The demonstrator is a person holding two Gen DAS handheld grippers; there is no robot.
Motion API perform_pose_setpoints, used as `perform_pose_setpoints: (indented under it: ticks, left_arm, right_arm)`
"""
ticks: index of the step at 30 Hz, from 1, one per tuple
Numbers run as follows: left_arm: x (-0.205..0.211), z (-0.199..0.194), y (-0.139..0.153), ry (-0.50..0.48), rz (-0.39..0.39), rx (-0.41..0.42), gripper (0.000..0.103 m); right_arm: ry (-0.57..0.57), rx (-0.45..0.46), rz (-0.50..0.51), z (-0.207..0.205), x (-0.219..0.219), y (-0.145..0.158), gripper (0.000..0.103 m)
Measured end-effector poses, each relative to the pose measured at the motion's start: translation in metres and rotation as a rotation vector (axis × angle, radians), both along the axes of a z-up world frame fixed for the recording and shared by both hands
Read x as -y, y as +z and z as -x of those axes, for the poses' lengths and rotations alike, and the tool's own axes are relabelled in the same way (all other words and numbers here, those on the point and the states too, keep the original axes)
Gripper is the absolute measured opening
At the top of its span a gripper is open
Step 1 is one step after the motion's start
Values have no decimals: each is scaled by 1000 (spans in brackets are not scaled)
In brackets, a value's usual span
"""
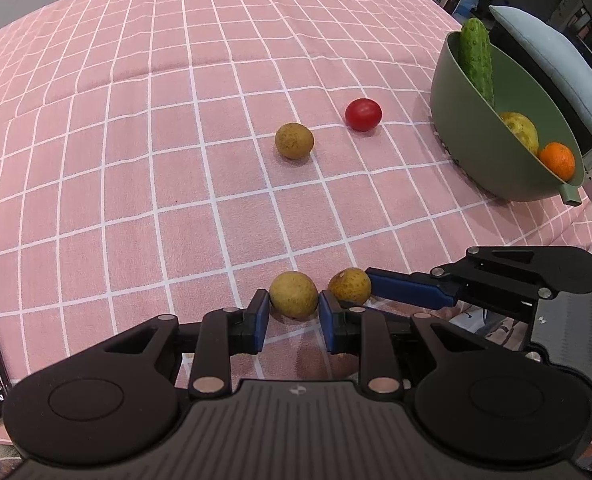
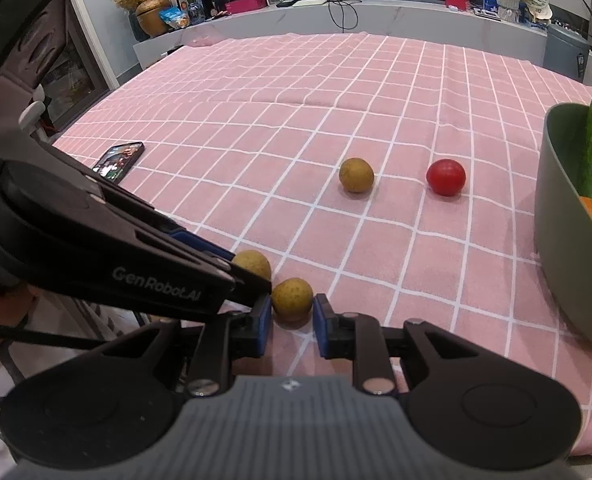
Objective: Organize fruits
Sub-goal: 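Grasp a brown kiwi with the left tool while the right tool grasps another kiwi, then carry both kiwis over the colander and release them inside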
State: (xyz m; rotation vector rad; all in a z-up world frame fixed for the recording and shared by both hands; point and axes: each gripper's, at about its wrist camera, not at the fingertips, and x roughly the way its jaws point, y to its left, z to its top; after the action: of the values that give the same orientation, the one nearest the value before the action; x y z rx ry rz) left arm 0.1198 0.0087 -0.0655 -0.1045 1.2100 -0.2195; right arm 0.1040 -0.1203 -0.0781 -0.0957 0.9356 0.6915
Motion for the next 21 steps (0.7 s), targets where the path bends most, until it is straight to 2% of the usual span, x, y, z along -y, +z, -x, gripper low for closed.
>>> perform_pose_setpoints:
  ticks: [12,21]
  left_arm:
    - [-1,1,-1,6,3,5,30]
    - [-4,14,16,31,32,91,30]
  right_arm:
    - [-4,23,7,6,0,3,18]
    - [-66,41,-43,13,17,17,18]
